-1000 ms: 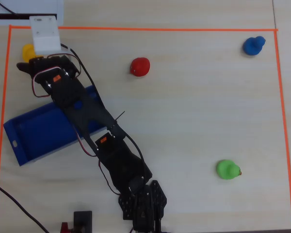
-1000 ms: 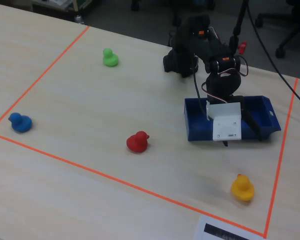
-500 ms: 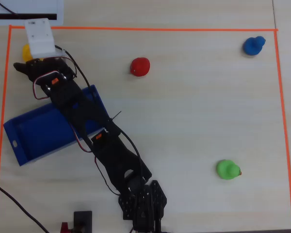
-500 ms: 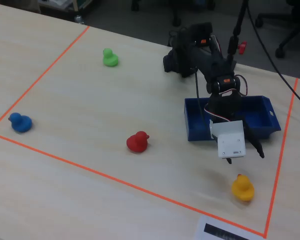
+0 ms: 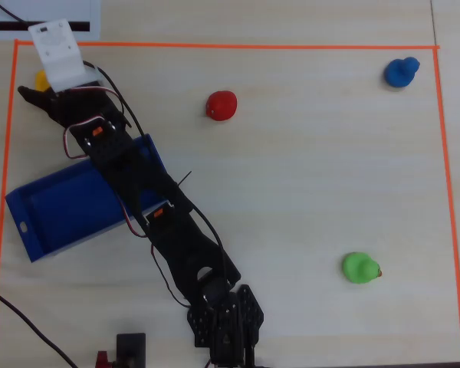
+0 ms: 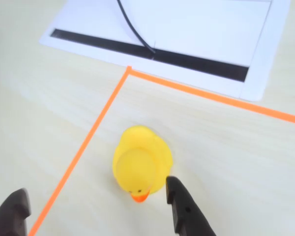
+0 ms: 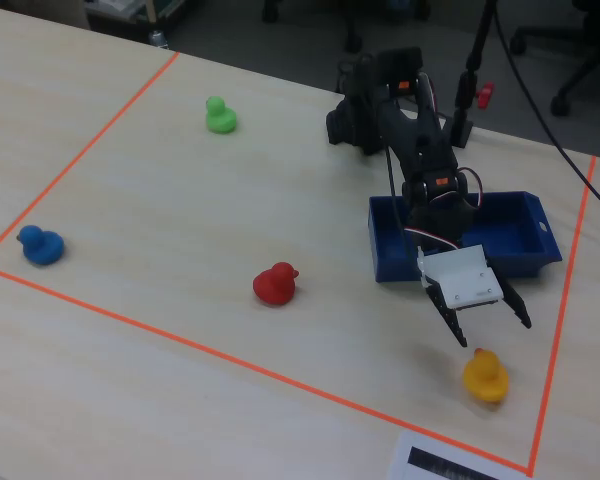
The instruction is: Grasp yellow duck and put it into box.
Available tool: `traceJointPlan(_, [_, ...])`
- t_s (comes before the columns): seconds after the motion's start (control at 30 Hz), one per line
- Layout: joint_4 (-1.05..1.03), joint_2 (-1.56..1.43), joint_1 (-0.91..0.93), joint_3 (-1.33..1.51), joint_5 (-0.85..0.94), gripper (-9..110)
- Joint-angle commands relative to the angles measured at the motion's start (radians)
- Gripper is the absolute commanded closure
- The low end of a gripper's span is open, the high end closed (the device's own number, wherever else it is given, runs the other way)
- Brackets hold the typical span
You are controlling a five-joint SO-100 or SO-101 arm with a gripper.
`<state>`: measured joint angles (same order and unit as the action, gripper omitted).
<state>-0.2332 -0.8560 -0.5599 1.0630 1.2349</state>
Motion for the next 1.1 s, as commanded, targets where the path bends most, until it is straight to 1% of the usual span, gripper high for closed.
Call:
traceJointPlan(0.0, [0.083,-0.028,-0.002,0.025,0.014,67])
traceJointPlan(0.17, [0.149,0.0,-0.025,0.058,0.015,67])
traceJointPlan(0.47, [0.155,0.127,-0.038,-0.071,0.018,67])
traceJointPlan(0.67, [0.124,0.156,-0.025,-0.16,0.014,67])
traceJointPlan(1.07, [0.153,0.241,-0.021,-0.233,0.017,68])
